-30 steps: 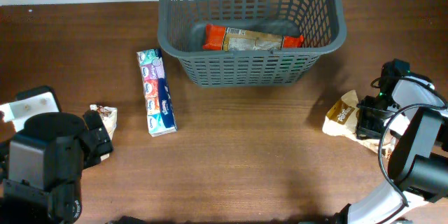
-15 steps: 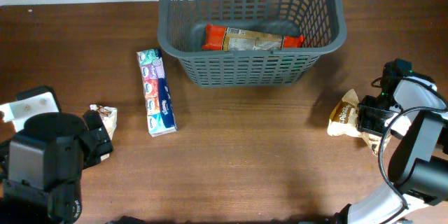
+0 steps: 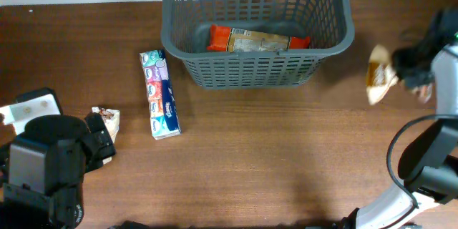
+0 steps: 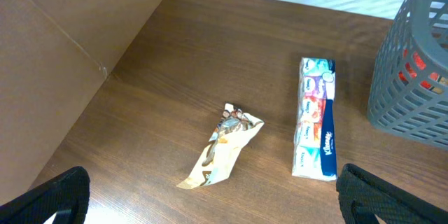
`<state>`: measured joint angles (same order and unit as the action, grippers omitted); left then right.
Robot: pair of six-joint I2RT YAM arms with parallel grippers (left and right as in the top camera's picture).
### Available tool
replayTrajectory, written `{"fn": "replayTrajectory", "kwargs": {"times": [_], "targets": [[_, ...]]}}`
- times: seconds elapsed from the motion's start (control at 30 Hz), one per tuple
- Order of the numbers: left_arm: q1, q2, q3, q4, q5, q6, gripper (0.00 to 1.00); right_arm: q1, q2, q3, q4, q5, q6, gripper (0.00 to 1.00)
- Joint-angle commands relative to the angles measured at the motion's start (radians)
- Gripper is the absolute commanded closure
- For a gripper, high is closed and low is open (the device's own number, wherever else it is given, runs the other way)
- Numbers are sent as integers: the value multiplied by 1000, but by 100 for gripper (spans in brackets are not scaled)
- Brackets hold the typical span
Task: Pack container
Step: 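Lift the rice bag and carry it over the basket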
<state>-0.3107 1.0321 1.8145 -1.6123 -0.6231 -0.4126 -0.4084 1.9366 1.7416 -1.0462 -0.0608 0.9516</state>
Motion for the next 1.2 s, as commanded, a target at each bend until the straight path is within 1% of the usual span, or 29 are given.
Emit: {"fn": "replayTrajectory", "kwargs": {"times": [0.0, 0.1, 0.27, 0.37, 0.43, 0.53, 0.63, 0.73, 0.8, 0.9, 1.03, 1.17], "targets": [[6, 2, -2, 2, 7, -13, 0, -2, -40, 237, -30, -102, -305, 96], [6, 2, -2, 2, 7, -13, 0, 2, -40, 433, -58, -222, -445, 96], [6, 2, -2, 2, 7, -13, 1, 56, -40, 725, -72, -394, -610, 96], [6, 2, -2, 2, 7, -13, 0, 118, -40, 826, -73, -407, -668, 96], [6, 2, -2, 2, 7, -13, 0, 187, -40, 875, -67, -407, -710, 96], [6, 2, -2, 2, 7, -13, 0, 287, -40, 886, -46, -407, -769, 96], [6, 2, -2, 2, 7, -13, 1, 399, -32, 886, -39, -406, -880, 96], [6, 2, -2, 2, 7, -13, 0, 506, -16, 879, -40, -372, -1023, 96], [6, 2, -2, 2, 7, -13, 0, 554, -3, 878, -40, -331, -1068, 96], [6, 2, -2, 2, 7, -13, 1, 588, 19, 876, -43, -321, -1084, 96], [6, 3, -2, 2, 7, -13, 1, 593, 62, 872, -59, -331, -1115, 96], [6, 2, -2, 2, 7, -13, 0, 593, 107, 851, -66, -330, -1213, 96]]}}
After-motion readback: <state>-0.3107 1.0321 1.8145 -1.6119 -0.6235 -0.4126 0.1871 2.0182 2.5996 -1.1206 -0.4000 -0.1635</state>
